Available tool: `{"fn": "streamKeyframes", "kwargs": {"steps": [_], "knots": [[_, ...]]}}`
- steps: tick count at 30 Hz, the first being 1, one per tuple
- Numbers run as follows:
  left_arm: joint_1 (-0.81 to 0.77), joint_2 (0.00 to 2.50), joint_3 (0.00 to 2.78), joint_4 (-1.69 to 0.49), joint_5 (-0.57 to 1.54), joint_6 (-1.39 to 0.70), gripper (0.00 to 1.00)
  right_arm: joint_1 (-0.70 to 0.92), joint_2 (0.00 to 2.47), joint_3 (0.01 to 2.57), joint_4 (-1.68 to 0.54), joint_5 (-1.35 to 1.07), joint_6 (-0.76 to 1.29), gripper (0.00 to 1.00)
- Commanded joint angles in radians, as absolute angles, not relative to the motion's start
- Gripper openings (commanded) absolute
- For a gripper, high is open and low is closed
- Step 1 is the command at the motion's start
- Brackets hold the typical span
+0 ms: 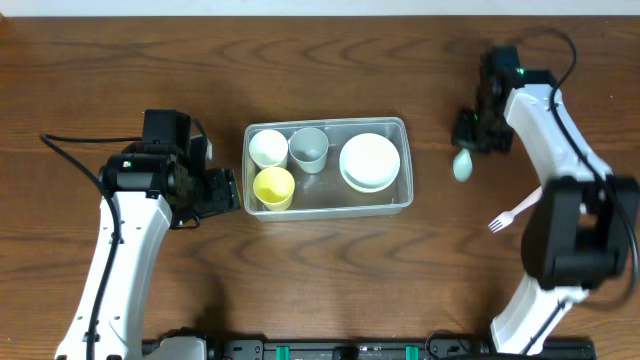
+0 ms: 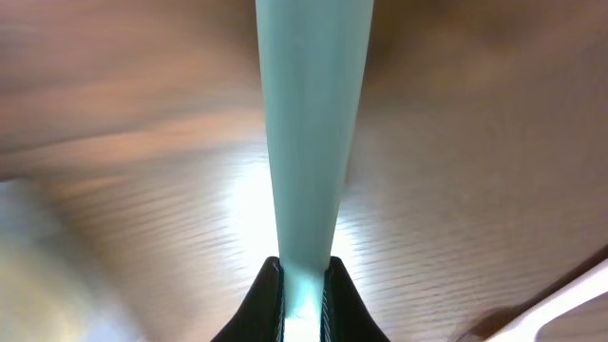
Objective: Pack container
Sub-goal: 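Carry the spoon into the box front and release it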
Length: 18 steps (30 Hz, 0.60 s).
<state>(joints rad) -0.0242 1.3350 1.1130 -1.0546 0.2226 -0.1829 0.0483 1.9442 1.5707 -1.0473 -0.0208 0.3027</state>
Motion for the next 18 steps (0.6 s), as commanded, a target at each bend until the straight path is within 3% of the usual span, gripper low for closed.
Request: {"fn": "streamKeyframes", "kwargs": {"steps": [1, 9, 18], "knots": [[-0.024, 1.326, 1.111, -1.06, 0.224, -0.17, 0.75, 0.181, 1.768, 1.642, -1.037, -0.038, 0.04, 0.01], [-0.024, 1.326, 1.111, -1.061, 0.224, -0.17, 0.75, 0.499, 1.674, 1.637, -1.042, -0.031, -0.388, 0.01], [-0.024, 1.326, 1.111, -1.06, 0.224, -0.17, 0.75, 0.649, 1.711, 1.519, -1.039, -0.094, -0.752, 0.01]]}}
